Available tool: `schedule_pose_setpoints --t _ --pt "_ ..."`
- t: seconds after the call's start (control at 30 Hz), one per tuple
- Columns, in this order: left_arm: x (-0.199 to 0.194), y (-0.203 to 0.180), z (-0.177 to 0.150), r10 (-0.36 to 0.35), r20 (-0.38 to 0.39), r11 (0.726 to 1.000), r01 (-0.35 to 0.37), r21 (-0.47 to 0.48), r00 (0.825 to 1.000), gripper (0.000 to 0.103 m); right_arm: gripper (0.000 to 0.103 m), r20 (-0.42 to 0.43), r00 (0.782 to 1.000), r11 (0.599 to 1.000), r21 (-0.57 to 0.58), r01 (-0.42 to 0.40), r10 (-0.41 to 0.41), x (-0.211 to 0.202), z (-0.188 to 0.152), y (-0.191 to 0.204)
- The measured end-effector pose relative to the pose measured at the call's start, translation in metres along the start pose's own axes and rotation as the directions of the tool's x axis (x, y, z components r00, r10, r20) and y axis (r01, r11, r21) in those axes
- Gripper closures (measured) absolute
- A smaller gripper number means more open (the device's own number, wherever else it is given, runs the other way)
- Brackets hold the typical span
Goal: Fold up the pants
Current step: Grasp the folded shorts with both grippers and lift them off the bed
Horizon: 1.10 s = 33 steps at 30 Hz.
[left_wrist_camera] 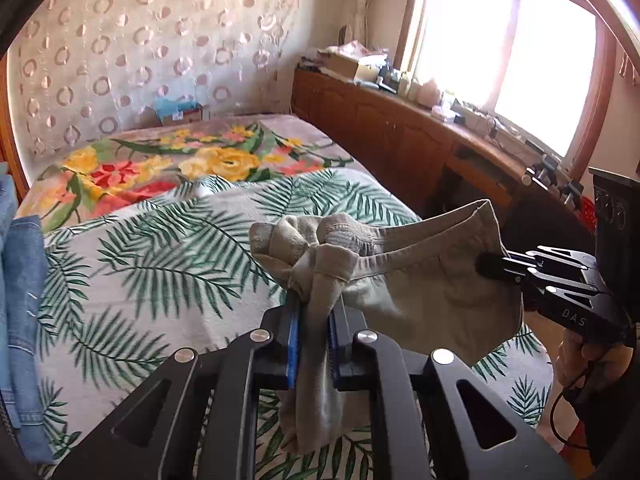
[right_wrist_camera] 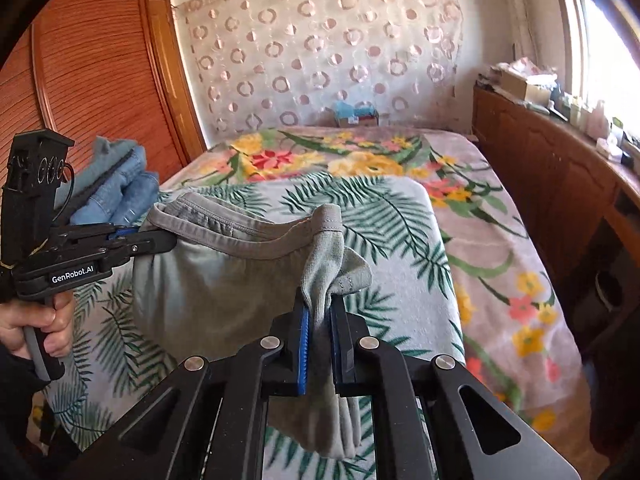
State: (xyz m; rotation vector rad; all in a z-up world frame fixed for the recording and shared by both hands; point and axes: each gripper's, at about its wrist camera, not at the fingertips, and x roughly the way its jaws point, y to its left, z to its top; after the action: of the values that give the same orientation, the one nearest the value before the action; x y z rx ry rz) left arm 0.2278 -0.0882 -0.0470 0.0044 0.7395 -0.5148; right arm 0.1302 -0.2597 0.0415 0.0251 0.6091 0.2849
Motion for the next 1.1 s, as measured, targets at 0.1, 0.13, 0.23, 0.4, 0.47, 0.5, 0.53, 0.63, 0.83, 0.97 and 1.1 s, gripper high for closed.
schedule_pose_setpoints --t 0.1,0.13,0.23,0.4,0.47,0.5,0.53,0.63,0.83,0.97,1.1 --pt "-0.018 0.007 0.003 0.014 0.035 1.000 -0.014 -0.001 0.999 0.090 0.094 0.031 1.000 1.000 -0.026 -0.004 0.004 -0.007 0.008 0.012" --pt "-0.022 0.009 0.004 0.020 0.044 1.000 -0.020 -0.002 0.999 0.090 0.094 0.039 0.999 0.999 -0.031 -0.010 0.011 -0.007 0.010 0.015" --pt "-0.041 0.021 0.006 0.037 0.075 0.999 -0.036 -0.013 0.997 0.090 0.094 0.061 0.998 0.998 -0.052 -0.025 0.028 -0.007 0.017 0.027" --pt "-0.069 0.043 0.005 0.084 0.114 0.996 -0.081 -0.028 0.990 0.090 0.094 0.086 0.994 0.993 -0.102 -0.056 0.065 -0.002 0.029 0.052" --pt "-0.080 0.053 0.002 0.108 0.125 0.994 -0.105 -0.032 0.986 0.090 0.094 0.088 0.993 0.990 -0.122 -0.070 0.081 0.001 0.032 0.062" --pt "-0.084 0.055 0.000 0.118 0.128 0.993 -0.114 -0.034 0.985 0.090 0.094 0.090 0.992 0.988 -0.133 -0.078 0.090 0.002 0.035 0.069" --pt "-0.089 0.059 -0.002 0.126 0.131 0.992 -0.122 -0.038 0.983 0.090 0.094 0.091 0.991 0.986 -0.143 -0.084 0.098 0.004 0.036 0.072" --pt "-0.104 0.072 -0.006 0.161 0.140 0.987 -0.157 -0.045 0.977 0.090 0.094 0.097 0.988 0.979 -0.175 -0.106 0.124 0.009 0.041 0.084" --pt "-0.130 0.097 -0.004 0.228 0.164 0.973 -0.221 -0.065 0.960 0.090 0.094 0.095 0.980 0.958 -0.247 -0.145 0.173 0.026 0.061 0.106" --pt "-0.149 0.115 0.000 0.267 0.189 0.963 -0.256 -0.080 0.945 0.090 0.094 0.105 0.975 0.942 -0.296 -0.156 0.195 0.038 0.080 0.121" --pt "-0.161 0.130 0.003 0.285 0.210 0.958 -0.271 -0.094 0.935 0.090 0.094 0.105 0.972 0.931 -0.326 -0.167 0.211 0.054 0.096 0.130"
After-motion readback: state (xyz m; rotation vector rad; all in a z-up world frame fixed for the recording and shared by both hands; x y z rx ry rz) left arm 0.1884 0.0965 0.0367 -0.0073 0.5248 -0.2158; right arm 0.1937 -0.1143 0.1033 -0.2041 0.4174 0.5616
